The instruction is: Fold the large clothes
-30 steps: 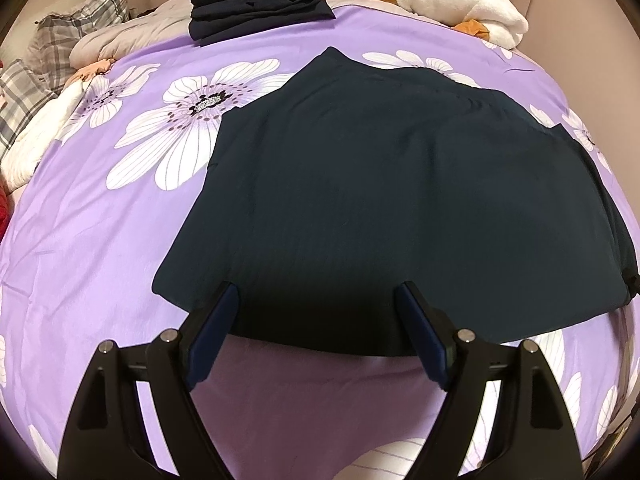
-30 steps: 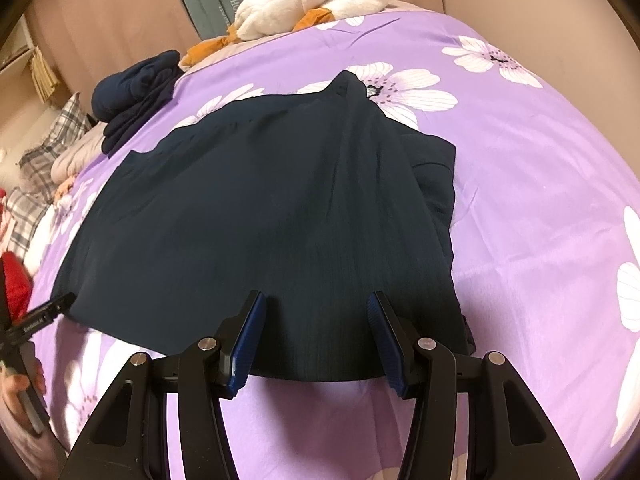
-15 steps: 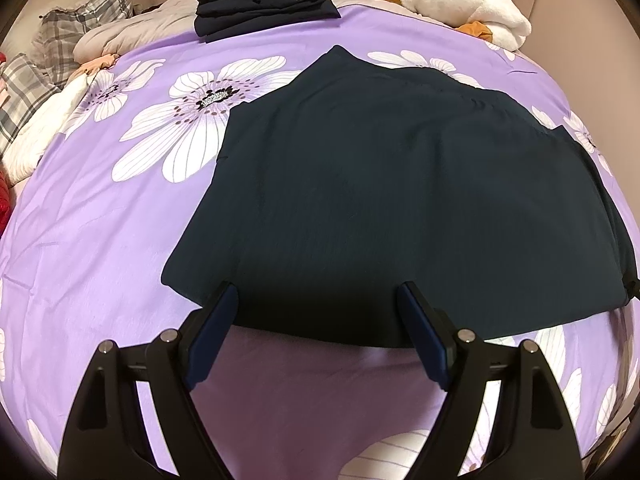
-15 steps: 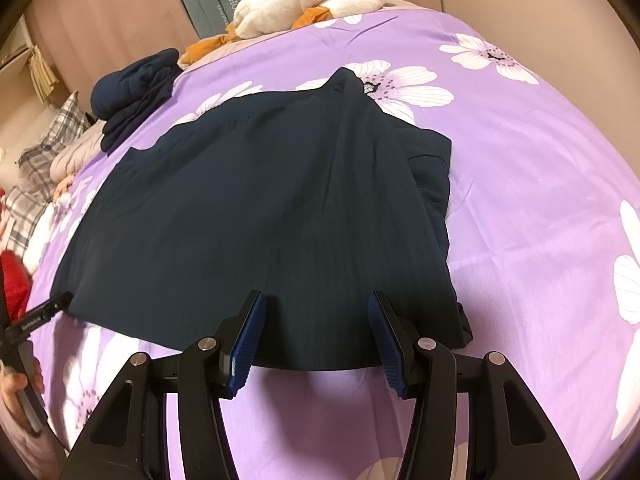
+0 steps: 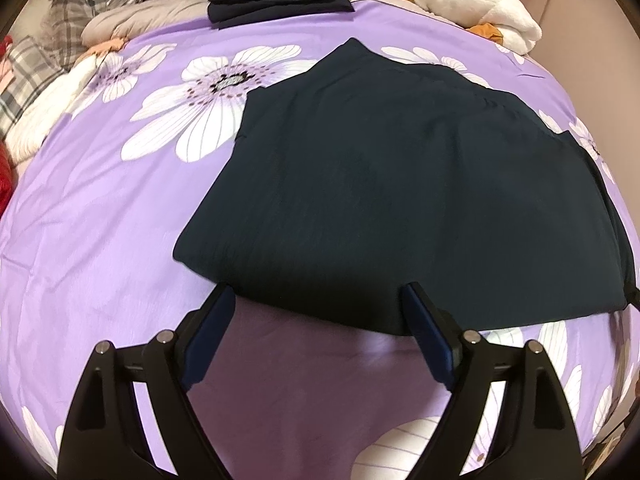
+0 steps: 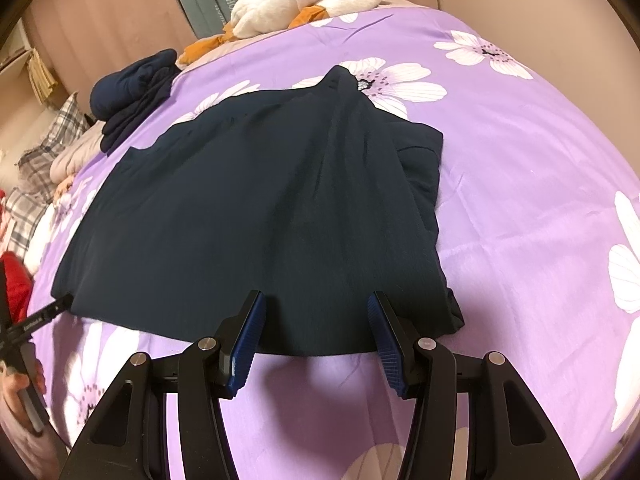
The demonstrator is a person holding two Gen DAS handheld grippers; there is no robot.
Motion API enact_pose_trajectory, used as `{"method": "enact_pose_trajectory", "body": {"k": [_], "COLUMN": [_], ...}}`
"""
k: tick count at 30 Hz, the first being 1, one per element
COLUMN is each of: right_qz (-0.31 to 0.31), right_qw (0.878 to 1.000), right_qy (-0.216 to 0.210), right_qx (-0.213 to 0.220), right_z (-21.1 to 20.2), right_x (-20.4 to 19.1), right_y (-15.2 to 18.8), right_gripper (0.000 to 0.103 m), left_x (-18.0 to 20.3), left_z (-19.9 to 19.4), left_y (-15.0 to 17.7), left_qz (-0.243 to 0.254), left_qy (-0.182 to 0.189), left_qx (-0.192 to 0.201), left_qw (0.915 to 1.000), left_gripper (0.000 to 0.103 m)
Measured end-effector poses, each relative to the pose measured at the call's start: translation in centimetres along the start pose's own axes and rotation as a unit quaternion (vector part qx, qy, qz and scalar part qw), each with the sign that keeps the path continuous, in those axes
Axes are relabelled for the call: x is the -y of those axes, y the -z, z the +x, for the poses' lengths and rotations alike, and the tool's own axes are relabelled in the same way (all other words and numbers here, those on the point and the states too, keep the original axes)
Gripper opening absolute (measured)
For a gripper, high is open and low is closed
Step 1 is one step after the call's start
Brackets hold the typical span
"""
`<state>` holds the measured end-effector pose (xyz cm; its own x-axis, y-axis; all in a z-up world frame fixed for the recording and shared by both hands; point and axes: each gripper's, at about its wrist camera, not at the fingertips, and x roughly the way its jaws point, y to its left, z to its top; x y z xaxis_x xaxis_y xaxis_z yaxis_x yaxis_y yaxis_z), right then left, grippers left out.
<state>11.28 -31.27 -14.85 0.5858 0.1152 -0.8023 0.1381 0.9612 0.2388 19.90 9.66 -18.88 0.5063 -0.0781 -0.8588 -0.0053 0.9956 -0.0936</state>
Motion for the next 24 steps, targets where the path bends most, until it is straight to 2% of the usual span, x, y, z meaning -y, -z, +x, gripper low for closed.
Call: {"method": "enact_pose_trajectory", "body": {"k": [14, 19, 24], "right_qz": [0.012, 0.009, -0.006], "right_qw": [1.000, 1.000, 0.998], "right_qy": [0.006, 0.018, 0.055], "right_qx": [-0.007, -0.010, 0.001], "right_z": [-0.6, -1.0, -1.9], "right_x": [1.0, 1.0, 0.6], "right_y": [0.7, 0.9, 0.6], "right_gripper": [0.054, 0.054, 0.054], "left_x": [0.0, 0.9, 2.2], "left_z": [-0.8, -2.2, -3.4], "left_y": [0.3, 0.5, 0.5], "left_qz": [0.001, 0.022, 0.045], "left_qy": [-0.008, -0.005, -0.003], "left_qx": [-0.002, 0.019, 0.044], "left_qw": [1.0000, 0.9996, 0.9980], "left_gripper": [0.086, 0.085, 0.085]}}
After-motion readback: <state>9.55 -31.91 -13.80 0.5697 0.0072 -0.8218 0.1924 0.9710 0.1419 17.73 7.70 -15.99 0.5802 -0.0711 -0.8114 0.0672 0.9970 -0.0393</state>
